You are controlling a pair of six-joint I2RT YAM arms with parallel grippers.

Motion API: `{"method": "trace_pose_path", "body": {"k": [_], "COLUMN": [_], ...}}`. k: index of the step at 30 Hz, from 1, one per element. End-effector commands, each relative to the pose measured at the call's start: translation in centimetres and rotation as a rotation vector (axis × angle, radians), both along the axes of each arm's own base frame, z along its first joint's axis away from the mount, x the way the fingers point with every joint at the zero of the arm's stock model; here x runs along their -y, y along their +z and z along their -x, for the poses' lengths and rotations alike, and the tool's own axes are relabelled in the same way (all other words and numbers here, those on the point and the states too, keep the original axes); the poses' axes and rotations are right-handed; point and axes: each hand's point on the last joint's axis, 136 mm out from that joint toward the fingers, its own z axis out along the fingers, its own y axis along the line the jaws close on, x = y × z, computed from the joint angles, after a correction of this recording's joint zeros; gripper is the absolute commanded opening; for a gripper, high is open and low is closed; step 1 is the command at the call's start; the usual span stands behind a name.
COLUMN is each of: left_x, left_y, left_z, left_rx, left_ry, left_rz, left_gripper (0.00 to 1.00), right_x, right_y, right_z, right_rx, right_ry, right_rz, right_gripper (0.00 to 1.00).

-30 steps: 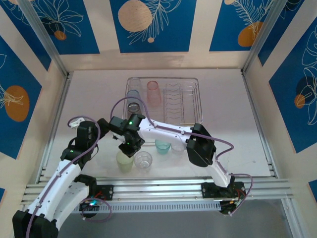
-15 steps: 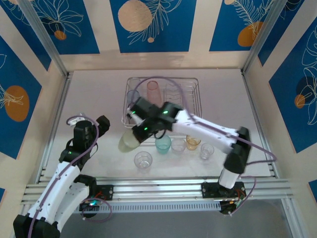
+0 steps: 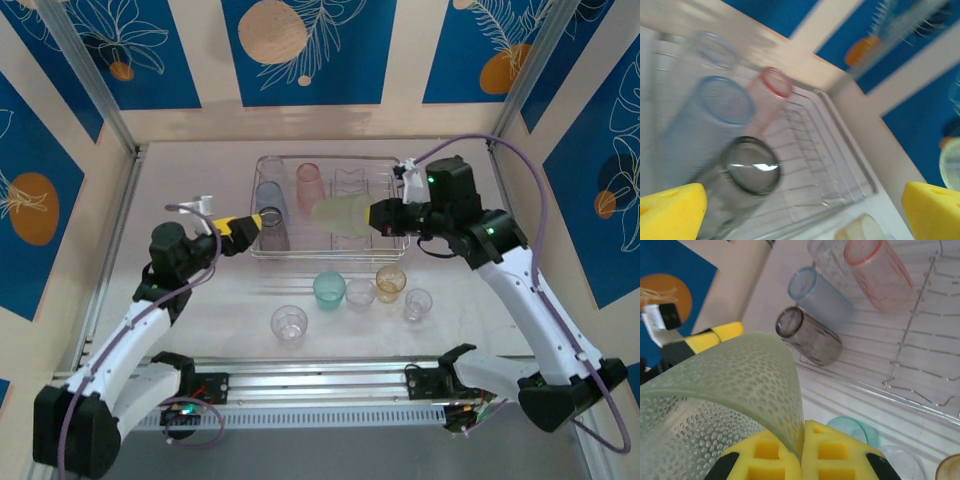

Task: Load the cups into the dish rack

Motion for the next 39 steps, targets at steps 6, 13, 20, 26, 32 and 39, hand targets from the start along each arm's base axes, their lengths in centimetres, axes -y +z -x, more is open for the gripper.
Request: {"method": "trace_pose_path", "body": {"k": [6, 13, 20, 26, 32, 39], "left_x": [9.8, 11.8, 13.0, 13.2, 13.5, 13.8], "left_y": [5.8, 7.4, 8.3, 8.9, 9.3, 9.5], "left_z": [6.2, 7.4, 8.5, 8.3, 8.5, 8.6], "left_rx": [0.245, 0.285, 0.311, 0.33, 0.334, 0.341], "left_ry": [-0.53, -0.65, -0.742, -0.742, -0.769, -0.775], "left_rz": [-0.018, 0.07, 0.126, 0.147, 0.175, 0.195], "left_gripper": [1.0, 1.0, 1.0, 1.0, 1.0, 1.0], "right_x": [-0.9, -1.8, -3.0, -3.8, -4.2, -5.3], "right_y": [3.0, 3.4, 2.8, 1.9, 1.5, 0.7], "right_z": [2.1, 3.4, 3.6, 3.7, 3.2, 2.6], "right_rx": [0.101, 0.086, 0.032, -0.002, -0.012, -0.038], "right_ry": [0.123, 0.223, 0.291, 0.334, 0.342, 0.368], "right_rz": [-0.159, -0.208, -0.229, -0.211, -0.215, -0.212], "right_gripper": [0.0, 0.0, 0.0, 0.0, 0.0, 0.0]}}
